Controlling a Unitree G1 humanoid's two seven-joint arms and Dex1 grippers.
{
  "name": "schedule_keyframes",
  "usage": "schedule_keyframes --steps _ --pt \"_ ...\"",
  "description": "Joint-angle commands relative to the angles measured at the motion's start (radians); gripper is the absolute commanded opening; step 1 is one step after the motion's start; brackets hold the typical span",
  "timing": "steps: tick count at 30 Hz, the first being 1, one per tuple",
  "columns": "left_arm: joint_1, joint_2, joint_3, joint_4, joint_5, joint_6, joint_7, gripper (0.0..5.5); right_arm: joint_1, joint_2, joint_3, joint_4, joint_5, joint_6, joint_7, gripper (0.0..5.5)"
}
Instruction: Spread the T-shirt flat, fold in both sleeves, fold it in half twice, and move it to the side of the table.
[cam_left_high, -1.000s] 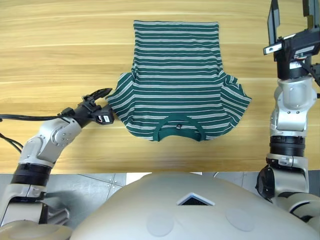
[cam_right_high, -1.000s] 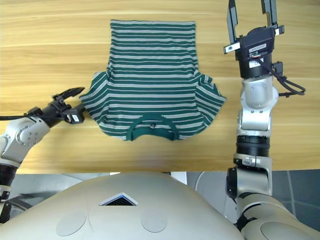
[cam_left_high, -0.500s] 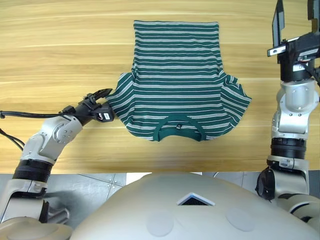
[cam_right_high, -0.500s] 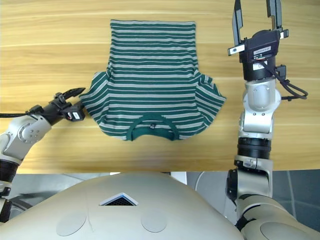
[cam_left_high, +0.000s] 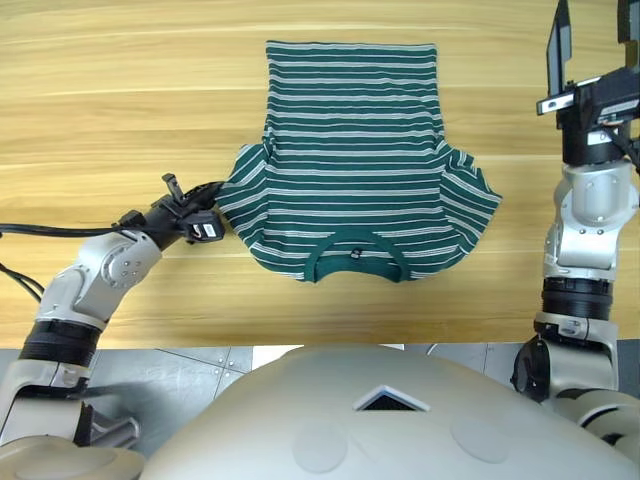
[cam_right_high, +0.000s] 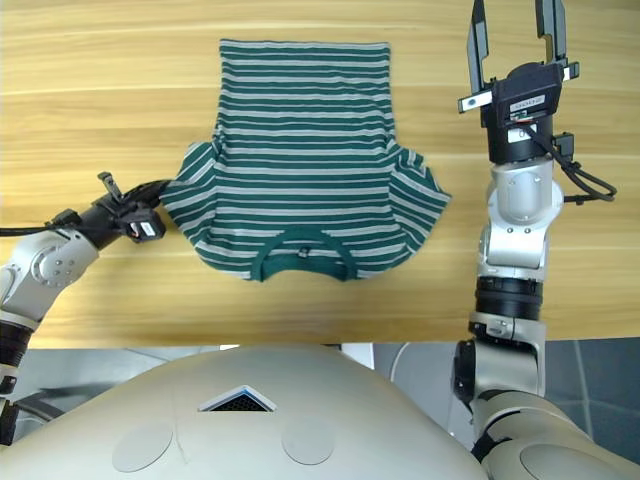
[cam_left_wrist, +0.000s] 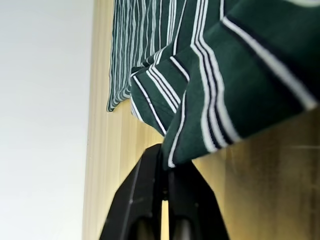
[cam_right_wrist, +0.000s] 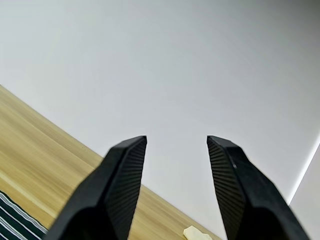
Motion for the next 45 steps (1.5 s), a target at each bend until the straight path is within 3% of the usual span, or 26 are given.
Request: schedule_keyframes --steps 1,22,40,45 --pt "0.077 -0.025 -0.05 0.048 0.038 0.047 -0.019 0.01 0.002 -0.008 -0.012 -0.005 0.011 -0.004 0.004 2.26" --pt "0.016 -0.182 0.005 -0.078 -0.096 -0.046 0.066 0.01 -0.003 -0.004 -0.013 0.033 0.002 -0.014 -0.002 2.26" --pt "-0.041 -0.277 -0.152 0.037 -0.119 -0.091 -0.036 0.01 -0.003 0.006 -0.002 0.052 -0.006 -0.022 -0.004 2.26" --pt "-0.048 -0.299 -0.184 0.078 -0.161 -0.087 -0.074 0.82 -0.006 0.007 -0.001 0.05 -0.005 -0.02 -0.003 2.26"
